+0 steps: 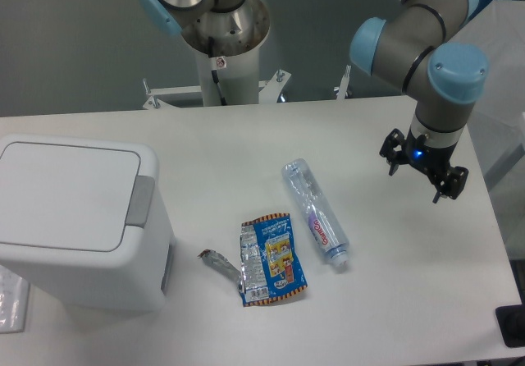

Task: Open the trash can
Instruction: 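Move the open gripper across the table toward the white trash bin lid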

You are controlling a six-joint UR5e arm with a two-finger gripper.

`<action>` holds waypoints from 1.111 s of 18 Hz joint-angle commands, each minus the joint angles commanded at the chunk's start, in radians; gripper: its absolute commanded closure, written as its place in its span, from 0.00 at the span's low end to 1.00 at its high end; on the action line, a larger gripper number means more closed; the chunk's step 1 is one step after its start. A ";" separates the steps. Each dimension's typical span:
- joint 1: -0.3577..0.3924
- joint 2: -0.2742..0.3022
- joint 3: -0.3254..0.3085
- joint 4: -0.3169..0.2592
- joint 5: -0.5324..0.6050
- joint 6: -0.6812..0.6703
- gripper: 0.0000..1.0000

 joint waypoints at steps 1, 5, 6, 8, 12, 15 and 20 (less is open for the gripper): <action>0.002 0.000 0.000 0.000 0.000 0.000 0.00; 0.000 0.000 0.000 0.000 0.000 -0.002 0.00; 0.000 0.000 0.002 0.000 -0.003 -0.002 0.00; 0.002 0.000 0.002 0.000 -0.044 -0.021 0.00; -0.008 0.002 0.011 0.000 -0.145 -0.202 0.00; -0.037 0.002 0.026 0.000 -0.193 -0.368 0.00; -0.135 -0.002 0.058 0.002 -0.193 -0.527 0.00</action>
